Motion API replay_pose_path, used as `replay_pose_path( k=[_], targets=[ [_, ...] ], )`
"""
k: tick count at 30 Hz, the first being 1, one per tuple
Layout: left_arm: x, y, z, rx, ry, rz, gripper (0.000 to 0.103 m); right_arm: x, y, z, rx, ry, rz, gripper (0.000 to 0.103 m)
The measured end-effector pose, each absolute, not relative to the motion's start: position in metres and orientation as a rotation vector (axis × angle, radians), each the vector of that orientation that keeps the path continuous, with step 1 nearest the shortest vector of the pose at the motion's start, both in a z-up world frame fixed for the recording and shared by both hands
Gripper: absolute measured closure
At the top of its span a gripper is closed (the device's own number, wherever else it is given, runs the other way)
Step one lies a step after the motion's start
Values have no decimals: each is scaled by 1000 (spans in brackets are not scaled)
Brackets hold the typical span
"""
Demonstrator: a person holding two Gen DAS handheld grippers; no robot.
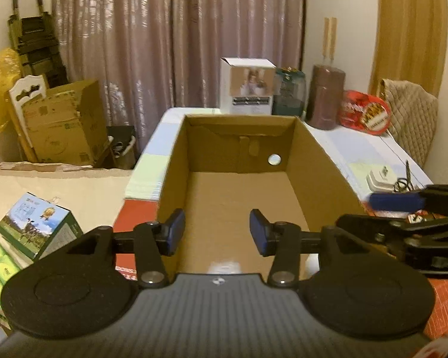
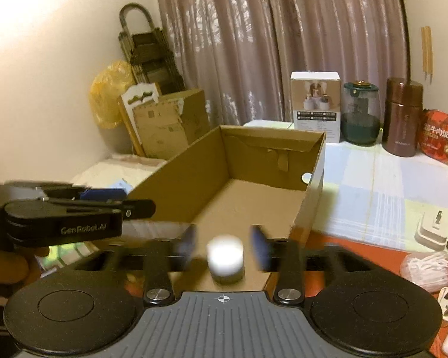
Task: Organize rigid objects
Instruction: 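Carry remote and jar to the cardboard box and open both grippers inside, then move both grippers back over the table items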
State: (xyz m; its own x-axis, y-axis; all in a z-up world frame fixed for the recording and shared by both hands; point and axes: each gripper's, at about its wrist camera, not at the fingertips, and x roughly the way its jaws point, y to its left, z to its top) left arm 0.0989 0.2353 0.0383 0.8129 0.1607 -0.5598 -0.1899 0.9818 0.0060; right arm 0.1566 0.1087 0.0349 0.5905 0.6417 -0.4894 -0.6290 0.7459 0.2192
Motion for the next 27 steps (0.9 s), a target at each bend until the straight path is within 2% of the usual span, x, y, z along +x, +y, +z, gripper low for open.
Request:
replay_pose_path(
  k=[13, 27],
  targets=[
    [83, 214, 54, -88, 557, 163, 61, 144, 50, 59, 81, 465, 604, 32],
    [87, 120, 77, -95, 512, -27, 61, 126, -53, 78, 91, 419, 343, 32]
  ],
)
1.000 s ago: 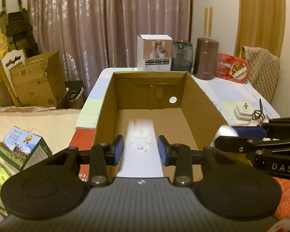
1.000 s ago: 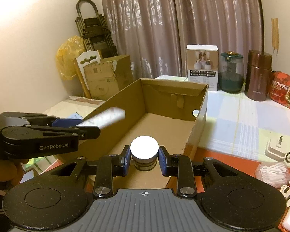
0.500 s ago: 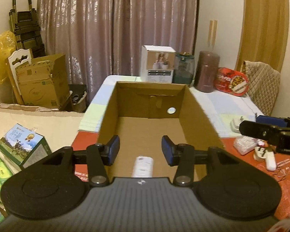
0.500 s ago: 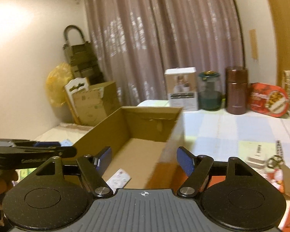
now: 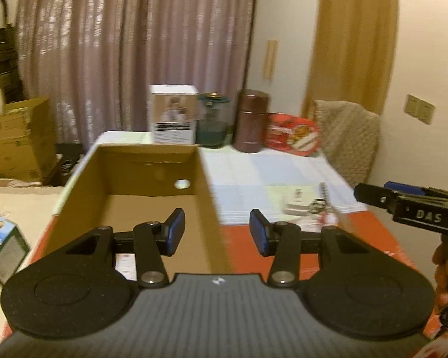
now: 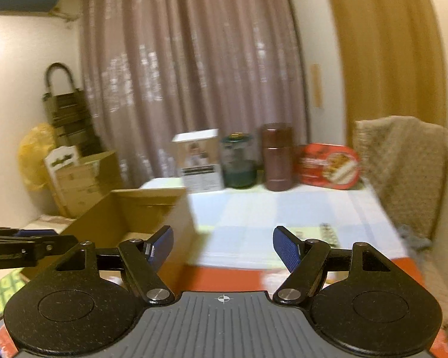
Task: Organize rigid objects
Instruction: 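Move both grippers back over the table items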
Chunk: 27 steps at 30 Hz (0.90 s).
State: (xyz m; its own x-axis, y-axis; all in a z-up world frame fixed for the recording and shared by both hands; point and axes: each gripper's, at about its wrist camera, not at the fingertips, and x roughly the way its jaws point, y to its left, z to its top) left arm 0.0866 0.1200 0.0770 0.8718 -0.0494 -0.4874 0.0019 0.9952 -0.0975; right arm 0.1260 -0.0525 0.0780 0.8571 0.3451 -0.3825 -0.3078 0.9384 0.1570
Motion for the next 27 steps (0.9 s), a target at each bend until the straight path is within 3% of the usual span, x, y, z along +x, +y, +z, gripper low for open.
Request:
replay_pose_path(
  k=[12, 17, 21, 27],
  targets=[
    [100, 46, 61, -73, 545, -160, 60, 111, -142, 52, 90, 474, 159, 32],
    [109, 28, 43, -62, 582, -179, 53, 108, -159, 31, 100, 522, 124, 32],
    [115, 19, 27, -61, 612, -197, 42, 108, -163, 16, 124, 564, 109, 8],
    [127, 10, 1, -49, 653, -219, 29, 113, -156, -2, 103, 620, 121, 7]
  ],
)
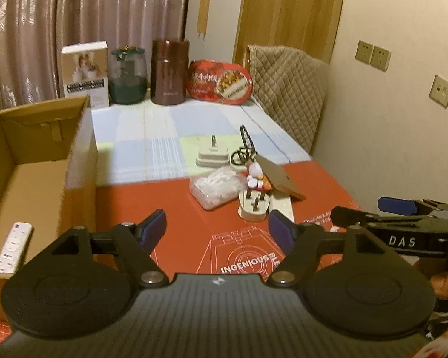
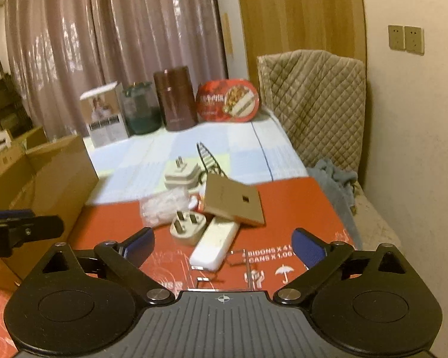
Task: Organize rigid objects
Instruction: 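Move both grippers back over the table items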
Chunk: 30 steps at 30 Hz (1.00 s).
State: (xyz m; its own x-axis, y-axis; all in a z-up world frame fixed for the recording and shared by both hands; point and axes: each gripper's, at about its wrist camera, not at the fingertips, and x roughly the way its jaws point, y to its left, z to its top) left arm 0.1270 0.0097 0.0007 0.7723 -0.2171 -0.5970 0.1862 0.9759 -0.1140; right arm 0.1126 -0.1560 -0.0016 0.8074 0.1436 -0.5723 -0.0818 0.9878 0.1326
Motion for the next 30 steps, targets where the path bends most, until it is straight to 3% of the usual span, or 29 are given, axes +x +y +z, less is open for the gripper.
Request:
replay_pose_path(
  k=[5, 30],
  targets=[
    [139, 5, -20, -21, 695, -221, 22, 124, -151, -22, 92, 700, 109, 7],
    [160, 12, -67, -20, 797, -211, 21, 151, -133, -64, 57, 819, 127, 7]
  ],
)
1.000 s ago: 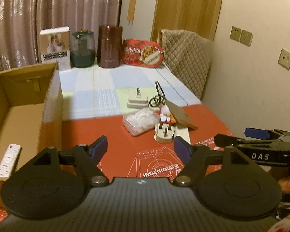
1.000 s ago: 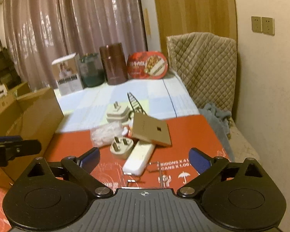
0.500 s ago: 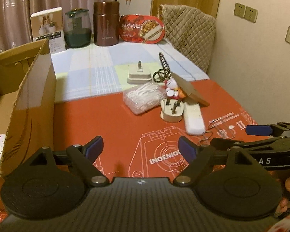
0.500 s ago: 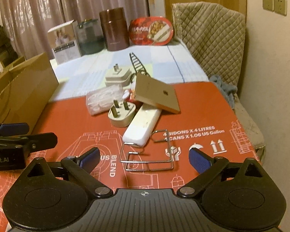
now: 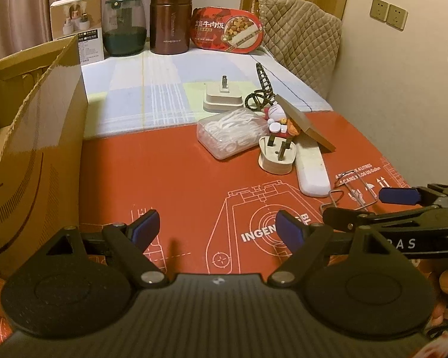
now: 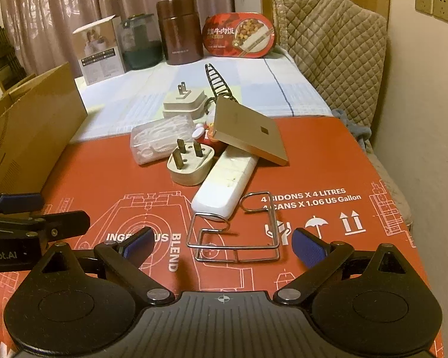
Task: Organize rigid objects
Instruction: 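Move both grippers back over the table items, then grasp the white power strip with the left gripper while the right gripper grasps the wire rack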
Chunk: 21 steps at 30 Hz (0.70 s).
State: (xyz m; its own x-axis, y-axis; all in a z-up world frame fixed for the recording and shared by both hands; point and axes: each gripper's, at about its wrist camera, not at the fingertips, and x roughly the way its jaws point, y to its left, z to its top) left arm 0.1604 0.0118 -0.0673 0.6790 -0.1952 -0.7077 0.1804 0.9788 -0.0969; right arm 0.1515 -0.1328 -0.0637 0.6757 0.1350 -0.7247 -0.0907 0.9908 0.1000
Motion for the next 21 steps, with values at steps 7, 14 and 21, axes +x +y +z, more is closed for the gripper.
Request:
replay_pose_path(
  k=[7, 14, 21],
  targets=[
    [163, 12, -70, -25, 800, -213, 21, 153, -140, -64, 69, 813, 117, 7],
    [165, 10, -73, -27, 803, -214, 21, 154, -140, -65, 61, 809, 121, 9],
    [166, 10, -75, -30, 806, -215, 21, 159, -135, -70, 49, 825, 127, 20]
  ],
)
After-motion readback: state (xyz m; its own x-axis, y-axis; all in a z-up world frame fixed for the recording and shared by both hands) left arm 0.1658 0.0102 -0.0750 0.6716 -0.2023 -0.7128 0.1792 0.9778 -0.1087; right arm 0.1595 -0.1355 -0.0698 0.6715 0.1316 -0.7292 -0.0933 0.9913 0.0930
